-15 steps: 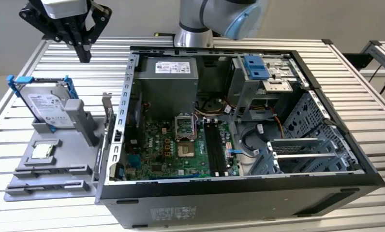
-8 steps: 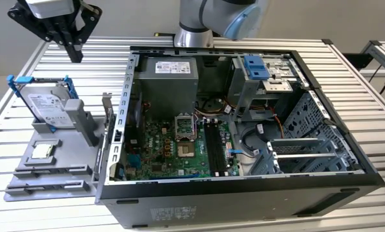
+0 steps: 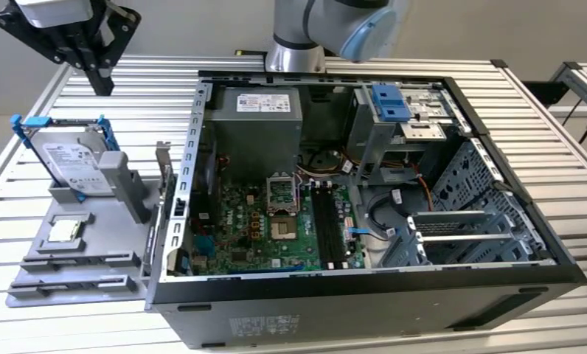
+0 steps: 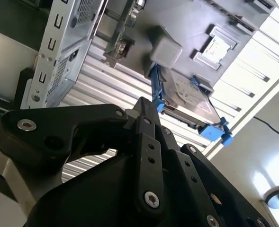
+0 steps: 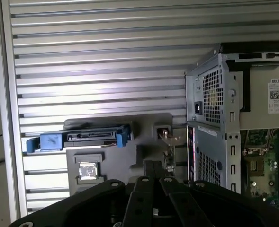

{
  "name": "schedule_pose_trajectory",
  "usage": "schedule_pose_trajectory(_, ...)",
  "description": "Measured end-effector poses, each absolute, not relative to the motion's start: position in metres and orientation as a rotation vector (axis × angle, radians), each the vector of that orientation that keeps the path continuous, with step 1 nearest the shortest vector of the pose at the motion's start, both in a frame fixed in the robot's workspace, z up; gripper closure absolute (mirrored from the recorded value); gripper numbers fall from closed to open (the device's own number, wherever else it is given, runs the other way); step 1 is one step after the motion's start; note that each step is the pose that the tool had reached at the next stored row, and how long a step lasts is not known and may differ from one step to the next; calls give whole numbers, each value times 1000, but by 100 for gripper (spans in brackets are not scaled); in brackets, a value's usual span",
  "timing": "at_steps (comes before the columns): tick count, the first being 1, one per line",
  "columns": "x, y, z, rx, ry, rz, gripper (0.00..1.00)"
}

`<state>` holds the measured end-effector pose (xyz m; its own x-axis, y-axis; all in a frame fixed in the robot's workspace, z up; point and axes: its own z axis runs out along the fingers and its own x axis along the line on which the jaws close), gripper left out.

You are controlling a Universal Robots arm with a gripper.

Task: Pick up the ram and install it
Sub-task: 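Reach for the ram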

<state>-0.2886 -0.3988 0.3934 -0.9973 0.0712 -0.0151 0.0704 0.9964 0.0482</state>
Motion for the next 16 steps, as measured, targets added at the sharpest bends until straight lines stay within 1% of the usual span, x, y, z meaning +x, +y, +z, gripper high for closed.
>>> schedule_pose_trajectory(16,-321,-399,393,111,3125,74,100)
